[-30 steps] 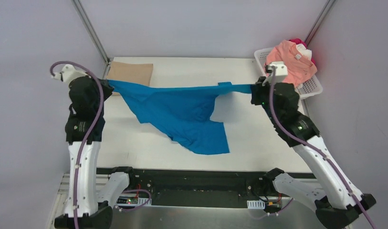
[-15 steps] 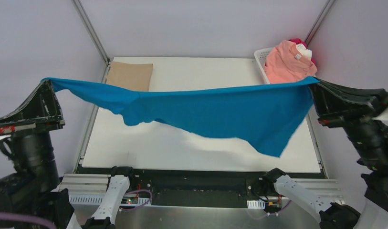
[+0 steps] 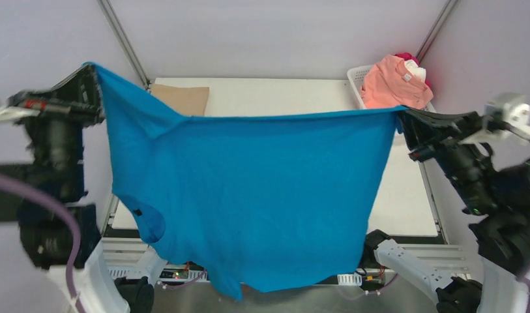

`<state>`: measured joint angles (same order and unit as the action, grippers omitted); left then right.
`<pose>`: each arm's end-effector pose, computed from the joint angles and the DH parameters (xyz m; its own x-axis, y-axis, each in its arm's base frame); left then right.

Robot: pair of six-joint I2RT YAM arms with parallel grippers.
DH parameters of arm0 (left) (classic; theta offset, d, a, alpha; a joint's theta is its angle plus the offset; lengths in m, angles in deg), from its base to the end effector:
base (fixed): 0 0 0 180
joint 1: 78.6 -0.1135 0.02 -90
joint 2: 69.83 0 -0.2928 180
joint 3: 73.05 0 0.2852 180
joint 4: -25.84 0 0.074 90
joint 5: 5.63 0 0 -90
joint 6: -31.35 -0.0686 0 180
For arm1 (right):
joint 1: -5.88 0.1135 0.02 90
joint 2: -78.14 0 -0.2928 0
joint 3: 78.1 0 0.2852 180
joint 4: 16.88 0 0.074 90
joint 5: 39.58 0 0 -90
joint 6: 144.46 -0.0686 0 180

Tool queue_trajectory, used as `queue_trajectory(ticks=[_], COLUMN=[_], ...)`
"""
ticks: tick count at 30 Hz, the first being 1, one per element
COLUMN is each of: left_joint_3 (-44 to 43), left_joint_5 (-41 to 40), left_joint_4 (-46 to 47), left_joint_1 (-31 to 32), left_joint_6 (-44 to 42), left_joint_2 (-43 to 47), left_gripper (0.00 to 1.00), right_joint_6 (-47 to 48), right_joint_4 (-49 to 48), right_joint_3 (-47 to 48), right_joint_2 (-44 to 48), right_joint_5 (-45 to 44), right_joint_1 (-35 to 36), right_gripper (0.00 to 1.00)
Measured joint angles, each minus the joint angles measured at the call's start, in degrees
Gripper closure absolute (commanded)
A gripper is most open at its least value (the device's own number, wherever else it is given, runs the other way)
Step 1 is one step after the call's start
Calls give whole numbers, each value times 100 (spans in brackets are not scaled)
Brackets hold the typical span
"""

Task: Fold and stack the t-shirts
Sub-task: Flatten out the tshirt

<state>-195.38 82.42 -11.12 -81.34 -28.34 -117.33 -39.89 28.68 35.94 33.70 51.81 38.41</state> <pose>0.0092 0.0028 0.6922 0.5670 -0.4778 -0.6710 0.2450 0.8755 -0.4164 0.0333 0.0232 0.6439 0.4724 0.0030 -0.8814 -0.4520 0.8593 -0.2393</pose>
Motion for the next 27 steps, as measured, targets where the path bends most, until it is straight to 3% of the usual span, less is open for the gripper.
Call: queue_trajectory(ticks=[8,11,14,15,17,20,21,23,27], left_joint_3=[1738,2293,2358,2256,1751,219,-214,-872,-968], left_joint_5=[208,304,398,420,442,352,313,234,-17], left_joint_4=[713,1086,1327,1390,1375,909,737,450,-129], left_joint_1=[2,2,44,72,160,326,378,525,887], left_joint_6=[-160,-190,-269,-304,-407,-636,-706,-826,-1025], left_joint_2=[-1427,-2350,-3488,-3976,-5051,-6802,-7202,-7868,-7995], left_gripper=[100,100,99,90,60,12,2,1,1], right_joint_6=[400,446,295,205,0,-236,-275,-345,-448], right_joint_4=[-772,-1134,-1381,-1462,-1512,-1338,-1248,-1161,-1250], right_joint_3=[-1670,-2068,-2155,-2146,-1976,-1198,-885,-535,-682], right_joint_2=[-713,-1746,-2951,-3445,-4422,-5886,-6284,-6708,-6509], right_joint_5=[-2597,-3171,-3167,-3086,-2898,-2747,-2747,-2761,-2581], right_joint_1=[-33,-319,-789,-1003,-1386,-1788,-1878,-1950,-1869], right_gripper=[100,99,96,89,56,35,27,4,1])
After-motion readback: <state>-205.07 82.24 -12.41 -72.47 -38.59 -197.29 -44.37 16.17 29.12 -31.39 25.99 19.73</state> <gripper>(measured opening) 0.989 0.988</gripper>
